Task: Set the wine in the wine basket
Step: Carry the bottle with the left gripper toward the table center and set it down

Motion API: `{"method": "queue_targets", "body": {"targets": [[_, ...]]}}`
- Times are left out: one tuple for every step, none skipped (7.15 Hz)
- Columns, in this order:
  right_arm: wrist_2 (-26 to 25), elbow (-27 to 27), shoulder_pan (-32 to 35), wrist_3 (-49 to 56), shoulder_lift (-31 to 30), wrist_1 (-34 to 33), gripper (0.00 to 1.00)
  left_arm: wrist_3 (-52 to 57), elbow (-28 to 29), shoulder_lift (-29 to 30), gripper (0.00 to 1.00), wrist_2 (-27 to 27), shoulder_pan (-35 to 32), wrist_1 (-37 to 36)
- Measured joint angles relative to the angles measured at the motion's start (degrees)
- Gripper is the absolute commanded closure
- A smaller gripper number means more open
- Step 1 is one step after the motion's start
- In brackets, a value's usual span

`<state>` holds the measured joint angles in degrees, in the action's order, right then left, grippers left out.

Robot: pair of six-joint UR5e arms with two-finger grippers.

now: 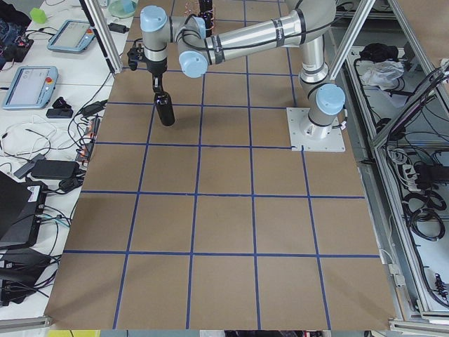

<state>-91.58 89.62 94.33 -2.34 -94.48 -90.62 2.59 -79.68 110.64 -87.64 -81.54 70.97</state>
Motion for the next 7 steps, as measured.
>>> {"method": "queue_targets", "body": {"targets": [[0.0, 0.0, 0.0, 0.0, 0.0, 0.0, 0.0, -5.5, -3.5, -2.3, 1.0, -0.3, -4.4, -2.0], [0.0, 0.0, 0.0, 0.0, 0.0, 0.0, 0.0, -10.9, -7.1, -4.1, 1.0, -0.5, -9.0, -4.9], [0.0, 0.0, 0.0, 0.1, 0.0, 0.0, 0.0, -16.9, -10.4, -5.6, 1.0, -0.6, -13.8, -6.6], [0.0, 0.0, 0.0, 0.1, 0.0, 0.0, 0.0, -21.9, -12.6, -6.8, 1.0, -0.7, -18.1, -7.5], [-0.1, 0.0, 0.0, 0.1, 0.0, 0.0, 0.0, -25.3, -14.0, -7.6, 1.0, -0.8, -21.5, -8.0], [-0.1, 0.0, 0.0, 0.1, 0.0, 0.0, 0.0, -27.5, -15.1, -8.4, 1.0, -0.8, -23.7, -8.3], [-0.2, 0.0, 0.0, 0.1, -0.1, 0.0, 0.0, -28.5, -16.5, -9.3, 1.0, -1.6, -25.2, -8.4]]}}
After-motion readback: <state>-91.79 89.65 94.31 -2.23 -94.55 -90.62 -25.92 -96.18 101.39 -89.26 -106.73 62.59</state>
